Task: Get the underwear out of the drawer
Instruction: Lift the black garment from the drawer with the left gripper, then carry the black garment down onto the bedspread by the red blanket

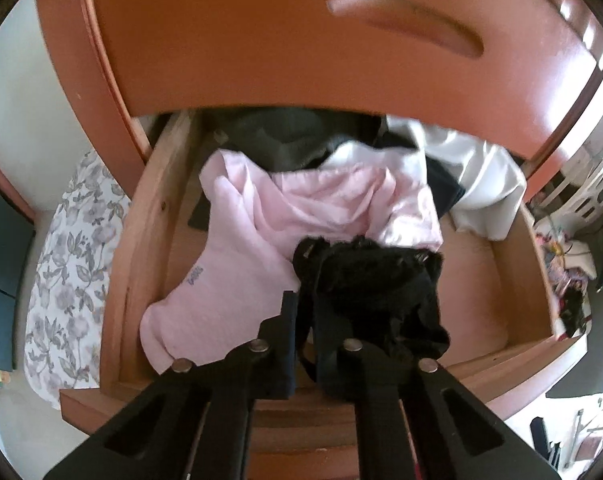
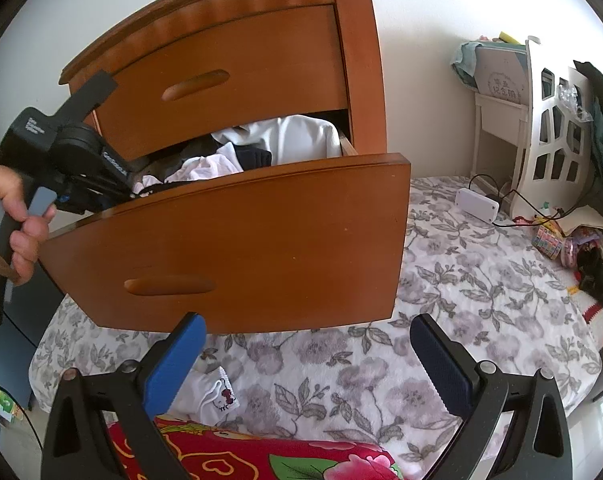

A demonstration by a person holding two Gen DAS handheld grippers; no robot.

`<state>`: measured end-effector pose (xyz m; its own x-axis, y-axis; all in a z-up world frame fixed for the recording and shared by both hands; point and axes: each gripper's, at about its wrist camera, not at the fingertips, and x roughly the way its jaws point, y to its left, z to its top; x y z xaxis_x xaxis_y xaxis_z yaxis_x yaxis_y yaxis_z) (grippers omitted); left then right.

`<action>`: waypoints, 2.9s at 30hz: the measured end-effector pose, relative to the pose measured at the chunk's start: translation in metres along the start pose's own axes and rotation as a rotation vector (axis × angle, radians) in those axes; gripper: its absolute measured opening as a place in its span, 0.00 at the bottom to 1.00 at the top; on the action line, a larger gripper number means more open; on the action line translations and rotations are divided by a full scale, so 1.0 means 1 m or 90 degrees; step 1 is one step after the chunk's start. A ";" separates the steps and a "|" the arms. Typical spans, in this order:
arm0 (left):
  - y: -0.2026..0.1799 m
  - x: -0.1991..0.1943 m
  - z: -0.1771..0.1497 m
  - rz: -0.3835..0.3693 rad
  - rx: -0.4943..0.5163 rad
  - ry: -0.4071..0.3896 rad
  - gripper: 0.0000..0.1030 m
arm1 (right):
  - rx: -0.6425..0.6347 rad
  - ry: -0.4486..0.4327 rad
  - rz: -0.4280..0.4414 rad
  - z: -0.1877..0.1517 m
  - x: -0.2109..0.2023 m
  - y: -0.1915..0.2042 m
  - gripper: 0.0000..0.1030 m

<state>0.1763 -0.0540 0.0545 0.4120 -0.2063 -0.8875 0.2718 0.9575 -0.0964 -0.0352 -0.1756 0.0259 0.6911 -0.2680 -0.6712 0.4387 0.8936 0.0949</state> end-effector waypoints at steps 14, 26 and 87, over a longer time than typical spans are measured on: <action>0.020 -0.038 -0.003 -0.160 -0.082 -0.097 0.04 | 0.005 0.001 -0.013 0.000 -0.001 0.000 1.00; 0.016 -0.065 -0.005 -0.332 -0.111 -0.171 0.04 | 0.009 0.000 -0.029 -0.001 -0.003 -0.001 1.00; 0.039 -0.186 -0.138 -0.423 -0.066 -0.301 0.04 | -0.025 -0.010 -0.063 -0.002 -0.007 0.009 1.00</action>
<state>-0.0104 0.0493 0.1539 0.5228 -0.7773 -0.3500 0.5153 0.6152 -0.5966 -0.0375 -0.1647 0.0302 0.6542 -0.3615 -0.6643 0.4828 0.8758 -0.0011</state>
